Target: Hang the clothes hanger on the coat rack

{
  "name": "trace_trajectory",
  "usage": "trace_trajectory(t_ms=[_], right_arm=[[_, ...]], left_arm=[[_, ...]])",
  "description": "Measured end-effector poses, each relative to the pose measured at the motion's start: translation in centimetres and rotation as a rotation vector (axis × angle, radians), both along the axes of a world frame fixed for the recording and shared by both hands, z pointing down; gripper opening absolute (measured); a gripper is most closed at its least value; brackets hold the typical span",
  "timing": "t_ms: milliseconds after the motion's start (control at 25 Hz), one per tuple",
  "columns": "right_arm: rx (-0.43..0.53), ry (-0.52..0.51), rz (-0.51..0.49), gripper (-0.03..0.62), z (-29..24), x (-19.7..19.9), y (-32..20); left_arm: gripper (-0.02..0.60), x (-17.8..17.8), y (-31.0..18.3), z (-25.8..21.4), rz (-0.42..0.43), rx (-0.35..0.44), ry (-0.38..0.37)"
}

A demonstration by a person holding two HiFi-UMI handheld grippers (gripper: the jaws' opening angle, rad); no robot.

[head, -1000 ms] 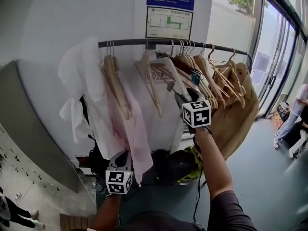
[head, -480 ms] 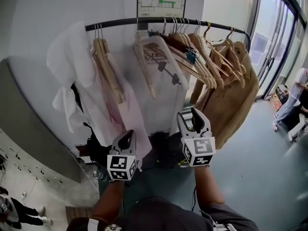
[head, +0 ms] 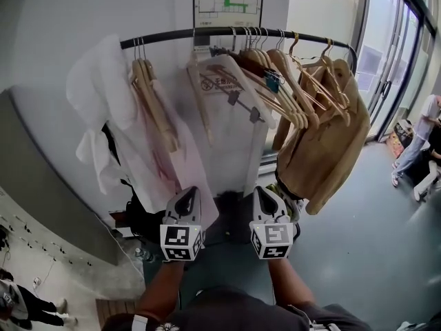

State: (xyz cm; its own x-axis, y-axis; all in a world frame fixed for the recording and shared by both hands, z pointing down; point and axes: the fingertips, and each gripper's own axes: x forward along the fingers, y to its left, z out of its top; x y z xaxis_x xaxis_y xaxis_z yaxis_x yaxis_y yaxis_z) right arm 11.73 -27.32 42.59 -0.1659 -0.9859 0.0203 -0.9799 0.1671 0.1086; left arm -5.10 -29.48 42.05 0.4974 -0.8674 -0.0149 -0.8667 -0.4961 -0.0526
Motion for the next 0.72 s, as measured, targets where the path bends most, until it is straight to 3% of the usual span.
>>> trace_trajectory(t_ms=[720], right_arm=[[0.009, 0.017, -0.001, 0.014, -0.72, -0.14, -0.60]], left_arm=[[0.008, 0.78, 0.49, 0.00, 0.012, 0.007, -0.008]])
